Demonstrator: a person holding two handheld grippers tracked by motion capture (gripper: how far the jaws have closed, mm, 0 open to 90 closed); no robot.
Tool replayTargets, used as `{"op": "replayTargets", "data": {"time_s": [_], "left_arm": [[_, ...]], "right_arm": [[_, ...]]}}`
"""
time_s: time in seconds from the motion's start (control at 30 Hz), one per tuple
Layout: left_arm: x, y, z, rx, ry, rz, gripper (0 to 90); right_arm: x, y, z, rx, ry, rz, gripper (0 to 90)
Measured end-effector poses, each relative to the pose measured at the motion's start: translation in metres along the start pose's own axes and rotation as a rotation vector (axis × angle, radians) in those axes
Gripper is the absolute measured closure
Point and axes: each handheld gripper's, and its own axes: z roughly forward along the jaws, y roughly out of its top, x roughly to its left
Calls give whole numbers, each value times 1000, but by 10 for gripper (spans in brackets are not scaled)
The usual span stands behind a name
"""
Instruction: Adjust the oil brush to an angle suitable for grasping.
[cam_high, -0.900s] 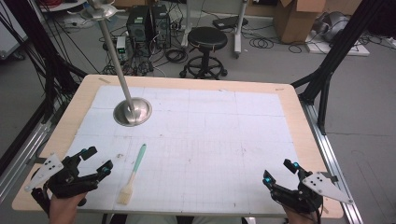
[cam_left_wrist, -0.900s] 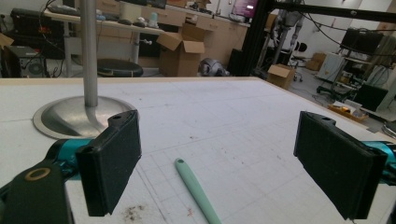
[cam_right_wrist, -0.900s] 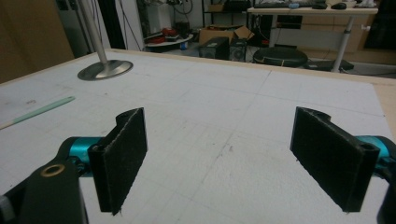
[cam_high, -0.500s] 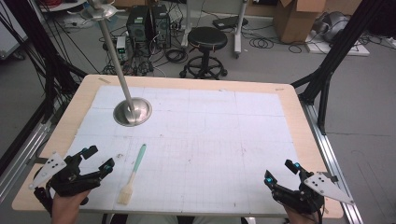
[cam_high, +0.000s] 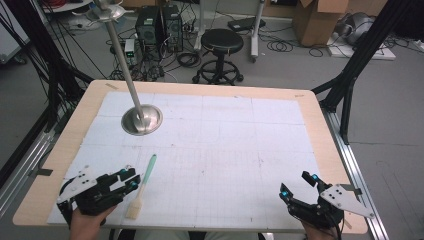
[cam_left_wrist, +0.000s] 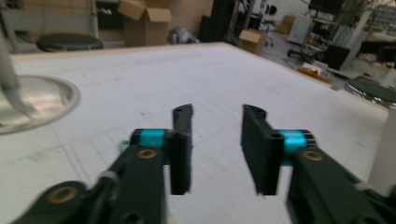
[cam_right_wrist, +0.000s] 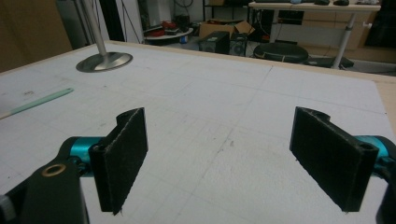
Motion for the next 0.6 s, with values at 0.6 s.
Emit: {"op": "replayTargets", "data": {"time_s": [0.6], "left_arm": [[-10, -27, 41, 320, 1, 88, 895]], "right_arm": [[1, -1, 2, 16, -1, -4, 179]]}}
